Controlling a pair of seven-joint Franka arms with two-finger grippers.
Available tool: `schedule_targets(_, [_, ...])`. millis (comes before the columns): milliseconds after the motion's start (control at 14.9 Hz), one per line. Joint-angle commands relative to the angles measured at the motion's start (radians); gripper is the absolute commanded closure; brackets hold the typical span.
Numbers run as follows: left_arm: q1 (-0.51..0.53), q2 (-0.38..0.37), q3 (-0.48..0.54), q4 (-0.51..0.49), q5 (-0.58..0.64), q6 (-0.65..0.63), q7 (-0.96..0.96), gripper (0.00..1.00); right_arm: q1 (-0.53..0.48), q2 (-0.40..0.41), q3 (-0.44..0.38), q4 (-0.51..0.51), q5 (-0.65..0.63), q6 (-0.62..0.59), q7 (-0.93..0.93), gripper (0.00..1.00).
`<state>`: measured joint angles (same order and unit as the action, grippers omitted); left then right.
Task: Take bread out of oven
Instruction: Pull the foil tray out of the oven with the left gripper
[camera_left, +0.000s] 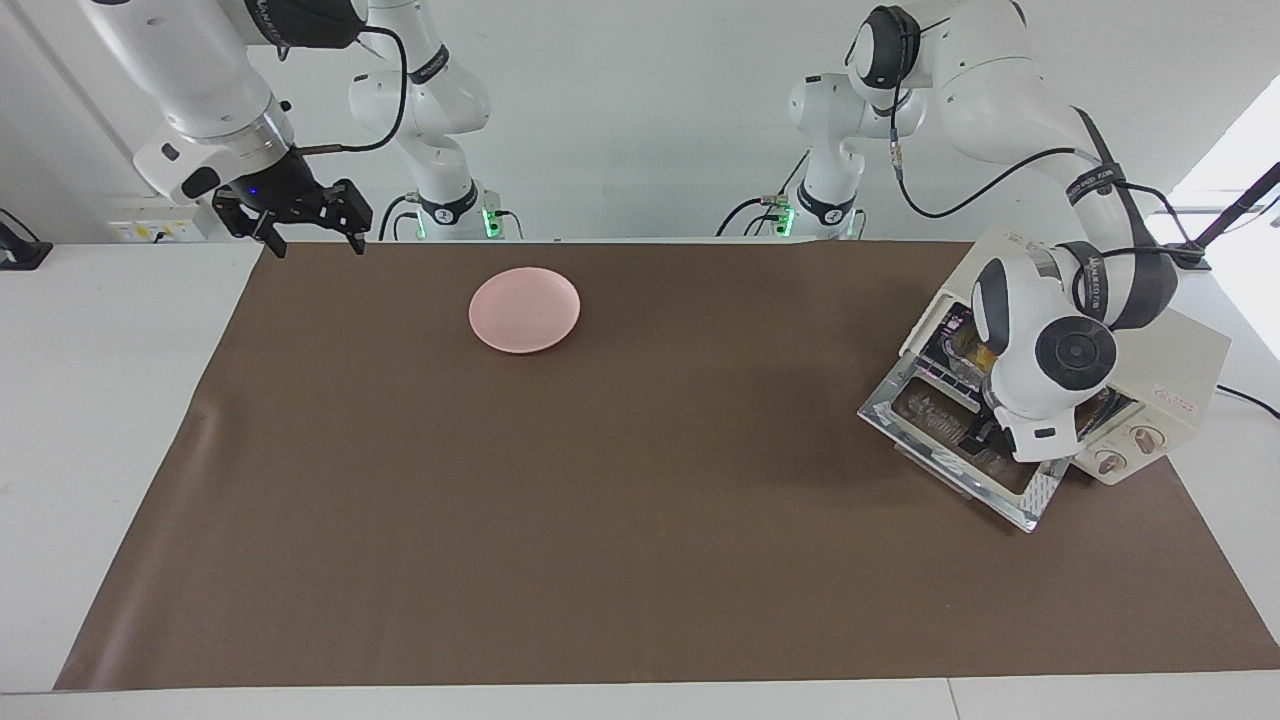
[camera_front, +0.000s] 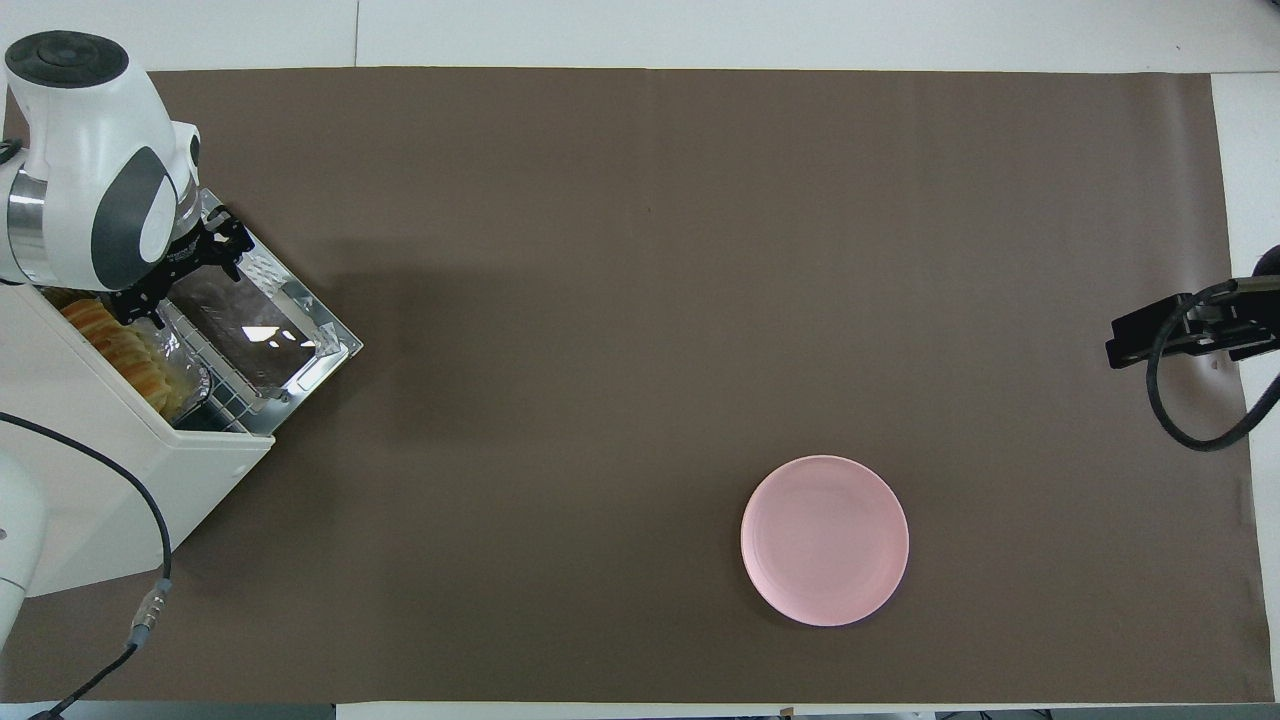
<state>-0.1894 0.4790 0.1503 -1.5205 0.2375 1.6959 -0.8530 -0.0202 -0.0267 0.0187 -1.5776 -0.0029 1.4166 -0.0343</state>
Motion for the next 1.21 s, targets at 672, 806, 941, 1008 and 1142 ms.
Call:
schedule_targets(672, [0.011,-0.079,0.003,-0.141,0.023,0.068,-0.003,1.00,-0.014,-0.015,0.010,-0.015,-0.016,-0.007,-0.022,0.00])
schedule_targets(806, [0.013,-0.082,0.002,-0.145,0.023,0.070,0.002,1.00,-0.014,-0.015,0.012,-0.015,-0.017,-0.007,-0.022,0.00])
schedule_targets(941, [0.018,-0.082,0.002,-0.142,0.023,0.074,0.031,1.00,-0.014,-0.015,0.012,-0.015,-0.016,-0.007,-0.022,0.00])
schedule_targets(1008, [0.015,-0.077,0.002,-0.132,0.023,0.085,0.058,1.00,-0.014,-0.015,0.012,-0.015,-0.016,-0.007,-0.022,0.00])
schedule_targets(1142, [-0.007,-0.059,-0.001,-0.057,0.026,0.084,0.101,1.00,-0.014,-0.015,0.010,-0.015,-0.016,-0.007,-0.022,0.00])
